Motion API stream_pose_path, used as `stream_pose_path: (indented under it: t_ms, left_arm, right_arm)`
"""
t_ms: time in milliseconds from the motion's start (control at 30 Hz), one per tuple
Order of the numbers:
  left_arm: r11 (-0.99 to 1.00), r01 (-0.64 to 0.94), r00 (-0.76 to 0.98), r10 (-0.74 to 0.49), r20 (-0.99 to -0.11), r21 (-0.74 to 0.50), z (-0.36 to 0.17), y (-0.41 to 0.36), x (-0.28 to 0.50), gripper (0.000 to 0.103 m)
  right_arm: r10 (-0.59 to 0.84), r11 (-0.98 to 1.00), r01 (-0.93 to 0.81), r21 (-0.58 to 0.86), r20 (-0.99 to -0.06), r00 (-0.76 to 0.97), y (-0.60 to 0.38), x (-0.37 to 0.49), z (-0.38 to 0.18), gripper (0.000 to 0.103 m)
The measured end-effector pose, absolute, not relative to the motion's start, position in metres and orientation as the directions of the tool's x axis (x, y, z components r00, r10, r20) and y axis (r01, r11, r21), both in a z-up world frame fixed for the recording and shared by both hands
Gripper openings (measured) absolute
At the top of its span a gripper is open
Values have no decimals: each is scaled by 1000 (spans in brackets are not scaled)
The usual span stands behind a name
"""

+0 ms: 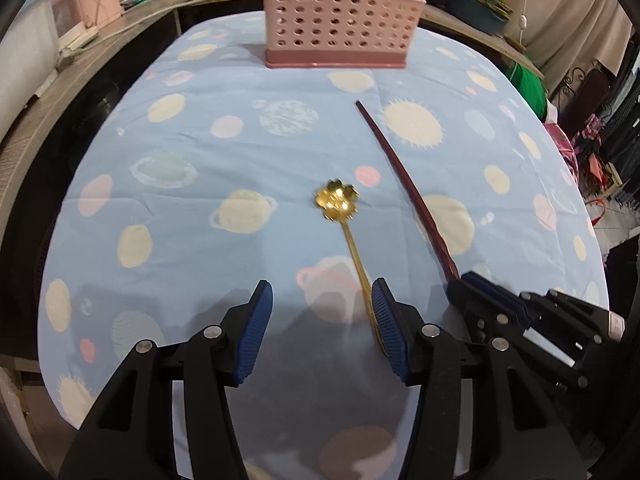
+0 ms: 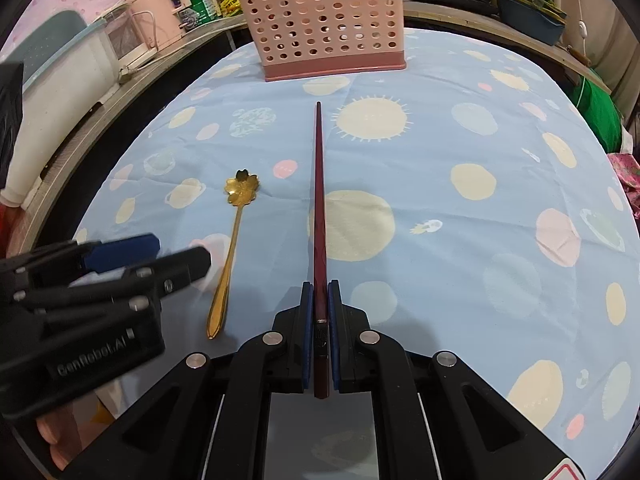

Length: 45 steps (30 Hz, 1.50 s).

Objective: Organize utensils
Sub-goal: 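Close the right tool on the dark red chopstick while the left tool closes on the gold spoon, then lift and carry the gold spoon and dark red chopstick to the pink basket with both tools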

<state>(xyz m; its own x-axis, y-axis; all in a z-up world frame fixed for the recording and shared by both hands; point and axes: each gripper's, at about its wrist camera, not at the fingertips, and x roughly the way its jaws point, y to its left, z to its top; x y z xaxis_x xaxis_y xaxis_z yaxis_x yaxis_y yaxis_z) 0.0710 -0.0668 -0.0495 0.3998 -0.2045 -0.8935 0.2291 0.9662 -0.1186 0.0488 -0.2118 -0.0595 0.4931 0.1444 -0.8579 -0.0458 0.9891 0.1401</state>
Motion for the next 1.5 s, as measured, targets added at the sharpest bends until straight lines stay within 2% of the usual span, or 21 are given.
stream_pose_path:
  t_ms: [367, 467, 500, 567, 600, 967, 1500]
  left_arm:
    - [956, 262, 351, -221, -910, -132, -61, -78, 61, 46]
    - [955, 269, 353, -217, -910, -123, -61, -76, 59, 30]
    - [956, 268, 354, -215, -910, -121, -61, -75, 59, 27]
    - [956, 267, 352, -217, -910, -125, -61, -73, 59, 13]
    - [955, 267, 350, -220, -911, -128, -61, -72, 59, 11]
    - [962, 231, 387, -226, -894, -143, -45, -57, 67, 10]
    - [973, 160, 539, -229, -810, -169, 23, -24, 99, 10]
  right_arm:
    - [152, 988, -42, 151, -857, 493, -215, 46, -62, 7]
    - [155, 987, -46, 153, -856, 493, -213, 45, -62, 7]
    - [156, 987, -47, 153, -856, 492, -213, 45, -62, 7]
    - [159, 987, -51, 154, -856, 492, -212, 46, -62, 7]
    - [160, 987, -53, 154, -856, 491, -211, 45, -62, 7]
    - [181, 983, -67, 171, -837, 517, -208, 46, -47, 7]
    - [222, 969, -63, 238, -735, 641, -222, 64, 19, 7]
